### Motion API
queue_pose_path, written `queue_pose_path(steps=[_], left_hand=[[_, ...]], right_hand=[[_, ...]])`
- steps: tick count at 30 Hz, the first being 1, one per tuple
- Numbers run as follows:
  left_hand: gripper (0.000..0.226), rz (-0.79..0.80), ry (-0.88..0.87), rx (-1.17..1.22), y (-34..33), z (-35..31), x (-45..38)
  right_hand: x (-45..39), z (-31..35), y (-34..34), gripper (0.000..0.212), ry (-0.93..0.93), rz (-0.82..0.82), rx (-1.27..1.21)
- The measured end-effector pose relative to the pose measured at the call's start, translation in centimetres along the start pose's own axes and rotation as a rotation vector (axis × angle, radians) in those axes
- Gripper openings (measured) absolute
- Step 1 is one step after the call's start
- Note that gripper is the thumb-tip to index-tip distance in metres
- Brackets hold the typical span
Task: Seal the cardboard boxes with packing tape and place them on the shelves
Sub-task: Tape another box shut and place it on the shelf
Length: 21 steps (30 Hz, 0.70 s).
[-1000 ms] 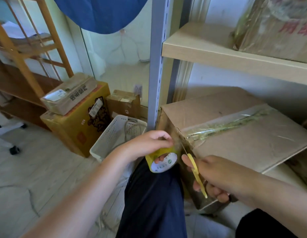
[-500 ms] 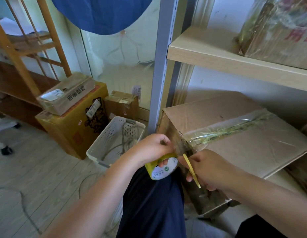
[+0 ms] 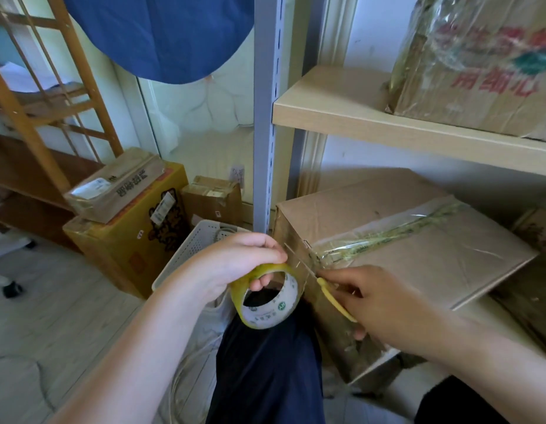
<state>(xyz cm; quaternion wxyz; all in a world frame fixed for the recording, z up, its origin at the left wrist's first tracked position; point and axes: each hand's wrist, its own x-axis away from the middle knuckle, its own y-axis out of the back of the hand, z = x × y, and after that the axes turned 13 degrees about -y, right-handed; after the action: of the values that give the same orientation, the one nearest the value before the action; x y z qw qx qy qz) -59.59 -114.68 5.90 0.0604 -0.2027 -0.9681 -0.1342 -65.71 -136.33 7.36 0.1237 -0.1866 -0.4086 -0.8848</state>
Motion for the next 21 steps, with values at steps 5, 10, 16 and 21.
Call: queue_pose_path(steps=[5, 10, 16, 21], left_hand=[[0.015, -0.161, -0.139, 0.055, 0.0, -2.1, 0.9], [0.016, -0.183, -0.324, 0.218, -2.3, -4.7, 2.1], [0.02, -0.141, -0.494, 0.307, -4.0, -7.7, 3.1], [0.027, -0.302, -0.41, 0.345, -4.0, -10.1, 0.6]], right_hand=[[-1.6, -1.8, 4.4, 0.006, -0.071, -0.538, 0.279], [-1.5, -2.2, 3.7, 0.02, -0.19, -0.67, 0.516], [1.8, 6.1, 5.9, 0.01, 0.319, -0.573, -0.121], [-0.7, 9.1, 9.0, 0.018, 0.325, -0.728, -0.083]])
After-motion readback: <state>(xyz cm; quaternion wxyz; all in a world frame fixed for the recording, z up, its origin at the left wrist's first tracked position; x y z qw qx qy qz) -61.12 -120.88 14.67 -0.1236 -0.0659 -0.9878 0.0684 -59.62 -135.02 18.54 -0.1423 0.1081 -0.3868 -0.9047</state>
